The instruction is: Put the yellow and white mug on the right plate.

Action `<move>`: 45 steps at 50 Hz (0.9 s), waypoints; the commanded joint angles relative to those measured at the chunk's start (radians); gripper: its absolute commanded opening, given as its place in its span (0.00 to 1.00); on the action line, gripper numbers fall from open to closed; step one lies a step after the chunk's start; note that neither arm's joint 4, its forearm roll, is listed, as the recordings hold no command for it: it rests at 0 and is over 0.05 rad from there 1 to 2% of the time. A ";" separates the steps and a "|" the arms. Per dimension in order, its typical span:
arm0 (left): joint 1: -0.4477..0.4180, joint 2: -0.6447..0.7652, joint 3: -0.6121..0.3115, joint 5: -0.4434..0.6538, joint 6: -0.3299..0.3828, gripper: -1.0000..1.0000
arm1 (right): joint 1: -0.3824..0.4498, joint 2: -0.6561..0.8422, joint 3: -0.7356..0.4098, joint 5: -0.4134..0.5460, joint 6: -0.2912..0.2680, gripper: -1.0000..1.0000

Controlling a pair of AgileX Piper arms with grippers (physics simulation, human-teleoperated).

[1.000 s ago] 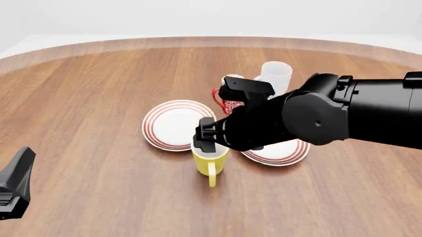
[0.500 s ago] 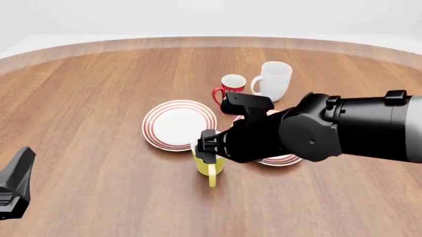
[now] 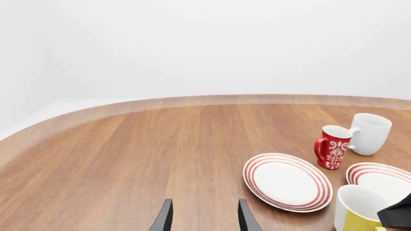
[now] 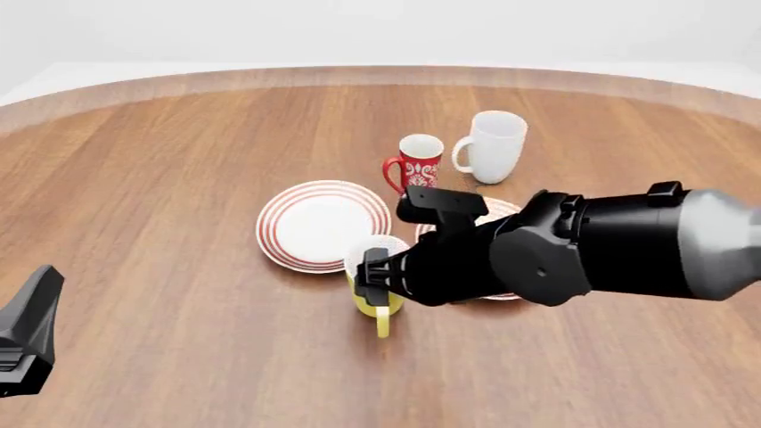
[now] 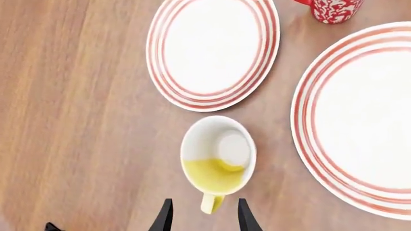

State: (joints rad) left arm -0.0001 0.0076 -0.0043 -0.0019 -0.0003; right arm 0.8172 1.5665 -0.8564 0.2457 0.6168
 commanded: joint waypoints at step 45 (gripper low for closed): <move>0.000 0.000 0.000 0.000 0.000 1.00 | 0.063 0.126 0.135 -0.214 0.129 1.00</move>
State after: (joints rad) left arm 0.0000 0.0076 -0.0043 -0.0019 -0.0003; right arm 0.8855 1.6862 -0.7267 0.0456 0.7458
